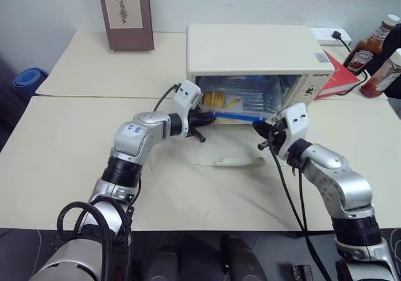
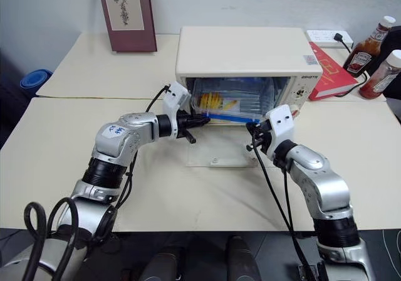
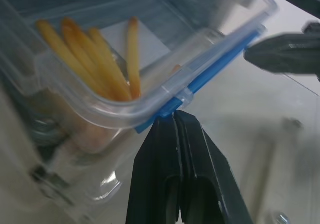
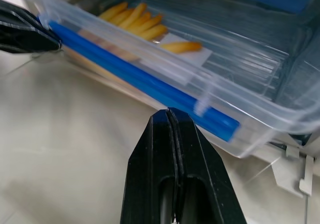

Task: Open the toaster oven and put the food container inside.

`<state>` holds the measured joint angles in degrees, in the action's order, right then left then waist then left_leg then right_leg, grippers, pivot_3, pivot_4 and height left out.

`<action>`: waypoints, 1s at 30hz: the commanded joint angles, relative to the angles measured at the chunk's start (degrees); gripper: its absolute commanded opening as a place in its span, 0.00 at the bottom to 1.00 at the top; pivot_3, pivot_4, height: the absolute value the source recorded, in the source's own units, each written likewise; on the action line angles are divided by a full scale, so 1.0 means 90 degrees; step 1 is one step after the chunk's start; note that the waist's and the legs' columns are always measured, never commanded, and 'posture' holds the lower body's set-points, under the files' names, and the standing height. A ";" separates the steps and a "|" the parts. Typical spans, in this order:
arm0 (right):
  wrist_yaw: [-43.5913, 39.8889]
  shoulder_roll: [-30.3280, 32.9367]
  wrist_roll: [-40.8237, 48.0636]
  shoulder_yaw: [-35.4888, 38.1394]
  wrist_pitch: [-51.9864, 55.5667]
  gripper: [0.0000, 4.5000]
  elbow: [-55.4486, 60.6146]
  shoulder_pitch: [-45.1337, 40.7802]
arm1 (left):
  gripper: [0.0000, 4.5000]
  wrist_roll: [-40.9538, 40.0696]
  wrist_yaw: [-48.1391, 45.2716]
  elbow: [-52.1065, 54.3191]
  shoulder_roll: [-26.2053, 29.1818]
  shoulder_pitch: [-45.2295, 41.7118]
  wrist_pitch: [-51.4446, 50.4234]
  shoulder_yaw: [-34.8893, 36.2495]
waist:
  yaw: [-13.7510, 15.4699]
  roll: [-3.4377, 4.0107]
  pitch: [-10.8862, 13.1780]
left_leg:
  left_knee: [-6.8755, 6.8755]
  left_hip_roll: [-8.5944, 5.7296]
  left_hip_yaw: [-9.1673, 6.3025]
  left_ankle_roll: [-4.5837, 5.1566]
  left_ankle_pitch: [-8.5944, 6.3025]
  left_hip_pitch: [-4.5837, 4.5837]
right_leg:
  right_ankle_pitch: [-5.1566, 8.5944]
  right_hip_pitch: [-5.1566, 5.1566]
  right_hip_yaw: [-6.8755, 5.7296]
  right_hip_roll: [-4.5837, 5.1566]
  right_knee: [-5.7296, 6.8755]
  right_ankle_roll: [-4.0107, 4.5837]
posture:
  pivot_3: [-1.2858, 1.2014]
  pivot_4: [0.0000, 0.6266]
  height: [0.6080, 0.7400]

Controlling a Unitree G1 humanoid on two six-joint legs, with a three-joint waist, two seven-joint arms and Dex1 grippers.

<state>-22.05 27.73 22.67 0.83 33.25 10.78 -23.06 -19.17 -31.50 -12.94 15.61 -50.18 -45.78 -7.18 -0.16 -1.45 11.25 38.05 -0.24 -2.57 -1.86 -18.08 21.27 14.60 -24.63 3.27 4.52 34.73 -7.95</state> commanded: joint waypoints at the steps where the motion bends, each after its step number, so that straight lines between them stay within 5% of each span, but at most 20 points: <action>1: 0.0178 -0.0291 -0.0284 0.0151 -0.0483 0.00 -0.0589 -0.0502 | 0.01 0.0132 0.0236 -0.0363 -0.0291 -0.0238 0.0435 0.0220 | -0.0002 0.0000 0.0000 | 0.0000 0.0000 0.0000 -0.0003 0.0002 0.0001 | 0.0000 0.0000 0.0000 0.0000 0.0005 -0.0001 | 0.52 0.24 1.00; 6: -0.0009 -0.0348 -0.0367 0.0219 -0.0667 0.00 -0.0837 -0.0777 | 0.01 0.0033 0.0080 -0.0347 -0.0341 -0.0231 0.0391 0.0358 | -0.0005 0.0000 0.0000 | 0.0000 -0.0001 0.0001 -0.0014 0.0008 0.0001 | -0.0002 -0.0006 0.0000 0.0001 0.0004 -0.0003 | 0.52 0.24 1.00; 13: -0.0612 0.0225 0.0675 0.0775 0.0481 0.00 0.1094 0.0341 | 0.01 -0.0807 -0.1412 0.1451 0.1074 0.0447 -0.0352 0.0623 | -0.0073 0.0004 0.0000 | -0.0020 0.0004 0.0000 -0.0015 0.0007 0.0005 | 0.0000 -0.0019 0.0001 0.0000 0.0020 0.0001 | 0.52 0.24 1.00; 19: -0.0871 0.0824 0.2465 0.2017 0.1743 0.00 0.3190 0.2400 | 0.41 -0.1793 -0.3485 0.2560 0.3145 0.1105 -0.0434 0.1216 | -0.0079 0.0005 0.0001 | -0.0031 0.0009 -0.0004 -0.0012 0.0003 0.0000 | 0.0004 -0.0008 -0.0003 -0.0001 0.0006 0.0008 | 0.52 0.24 1.00; 22: -0.0749 0.0860 0.2487 0.2249 0.1832 0.00 0.3550 0.3321 | 0.63 -0.1871 -0.4301 0.2787 0.3959 0.1251 -0.0190 0.1219 | -0.0072 0.0005 0.0001 | -0.0023 0.0007 -0.0004 -0.0010 0.0003 -0.0017 | 0.0006 0.0014 -0.0004 -0.0001 -0.0025 0.0010 | 0.52 0.24 1.00; 27: -0.0331 0.0577 0.1738 0.1888 0.1361 0.00 0.3082 0.3753 | 0.98 -0.1898 -0.4601 0.2677 0.4168 0.0986 0.0034 0.1119 | -0.0024 0.0003 0.0000 | -0.0012 0.0003 -0.0001 -0.0008 0.0003 -0.0020 | 0.0007 0.0020 0.0000 -0.0001 -0.0023 0.0014 | 0.52 0.24 1.00; 30: -0.0144 0.0405 0.1196 0.1596 0.0981 0.00 0.2580 0.3581 | 0.99 -0.1810 -0.4617 0.2656 0.4103 0.0905 0.0166 0.1002 | -0.0026 0.0002 0.0000 | -0.0010 0.0003 -0.0003 -0.0006 0.0001 -0.0017 | 0.0007 0.0017 -0.0001 -0.0002 -0.0018 0.0013 | 0.52 0.24 1.00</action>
<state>-24.45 32.02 35.94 15.86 44.87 35.37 9.91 -35.41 -72.71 10.48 52.52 -40.64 -45.54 1.60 -0.39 -1.43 11.24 37.95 -0.21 -2.59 -1.89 -18.08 21.12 14.67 -24.51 3.26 4.49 34.59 -7.82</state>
